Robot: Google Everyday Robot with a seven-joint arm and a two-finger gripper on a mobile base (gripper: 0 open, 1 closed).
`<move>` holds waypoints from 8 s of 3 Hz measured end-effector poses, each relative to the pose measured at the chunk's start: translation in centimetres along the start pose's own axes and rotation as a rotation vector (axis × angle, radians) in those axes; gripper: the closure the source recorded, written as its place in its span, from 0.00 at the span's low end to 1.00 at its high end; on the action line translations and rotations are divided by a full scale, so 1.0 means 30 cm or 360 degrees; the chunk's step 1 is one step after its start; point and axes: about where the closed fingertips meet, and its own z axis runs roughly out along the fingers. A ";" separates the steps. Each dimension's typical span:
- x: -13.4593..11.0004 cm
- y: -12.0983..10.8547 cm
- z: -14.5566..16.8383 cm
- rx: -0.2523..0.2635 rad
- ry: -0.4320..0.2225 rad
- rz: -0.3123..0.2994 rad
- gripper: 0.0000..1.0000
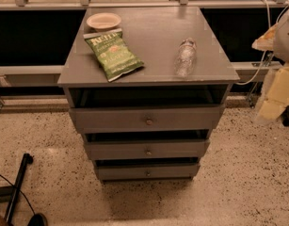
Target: Open bottom drawer
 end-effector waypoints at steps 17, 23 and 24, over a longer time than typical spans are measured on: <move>0.458 0.262 2.147 -0.0036 -0.0710 -0.0171 0.00; 0.194 0.195 2.727 -0.0127 -0.0754 -0.0383 0.00; 0.196 0.179 2.778 -0.0162 -0.0729 -0.0378 0.00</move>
Offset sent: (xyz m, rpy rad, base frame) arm 0.0432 -0.0056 -0.1573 0.6567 -0.1174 0.1023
